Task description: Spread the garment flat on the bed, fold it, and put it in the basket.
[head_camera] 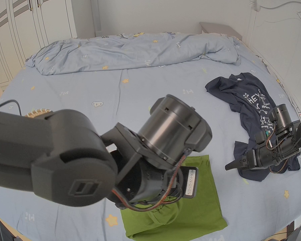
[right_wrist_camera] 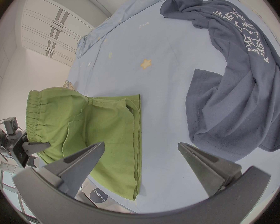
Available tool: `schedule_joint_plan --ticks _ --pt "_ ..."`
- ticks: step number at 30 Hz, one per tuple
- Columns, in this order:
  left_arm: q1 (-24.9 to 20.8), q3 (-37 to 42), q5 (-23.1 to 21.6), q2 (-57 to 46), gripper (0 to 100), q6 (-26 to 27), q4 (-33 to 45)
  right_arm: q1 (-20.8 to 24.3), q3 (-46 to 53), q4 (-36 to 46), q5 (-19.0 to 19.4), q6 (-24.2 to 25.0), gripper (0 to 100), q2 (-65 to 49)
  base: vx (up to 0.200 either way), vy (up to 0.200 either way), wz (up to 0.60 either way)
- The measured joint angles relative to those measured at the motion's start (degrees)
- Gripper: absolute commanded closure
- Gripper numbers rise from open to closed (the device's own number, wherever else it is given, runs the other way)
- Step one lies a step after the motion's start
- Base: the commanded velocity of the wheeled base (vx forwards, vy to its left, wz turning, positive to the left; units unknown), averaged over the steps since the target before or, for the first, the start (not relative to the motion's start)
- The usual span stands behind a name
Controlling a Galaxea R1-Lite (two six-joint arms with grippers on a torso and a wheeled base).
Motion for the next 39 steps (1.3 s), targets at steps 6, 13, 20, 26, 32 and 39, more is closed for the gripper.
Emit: schedule_joint_plan --ticks 6,13,20,26,32,39 --pt "-1.3 -0.1 0.0 2.6 100 -0.5 -2.9 0.0 0.1 0.0 0.0 0.0 0 0.0 0.000 0.000 0.00" --pt "-2.5 -0.1 0.0 4.4 0 -0.5 -4.1 -0.1 0.1 0.0 0.0 0.0 0 0.0 0.000 0.000 0.00" --pt "-3.4 -0.1 0.5 5.8 0 -3.9 -12.3 -0.1 0.1 0.0 0.0 -0.1 0 0.0 0.000 0.000 0.00" --pt "-3.5 0.7 0.8 6.0 0 -8.0 -17.3 0.2 0.1 0.0 0.1 0.0 0 0.0 0.000 0.000 0.00" --pt "2.8 2.8 -1.5 3.2 0 -11.1 -17.5 2.5 -0.1 0.0 0.4 0.7 0 -0.7 0.000 0.000 0.00" --pt "16.0 8.7 -14.9 -1.5 0 -11.3 -18.2 8.9 -0.4 0.0 0.5 2.1 0 -2.9 0.000 0.000 0.00"
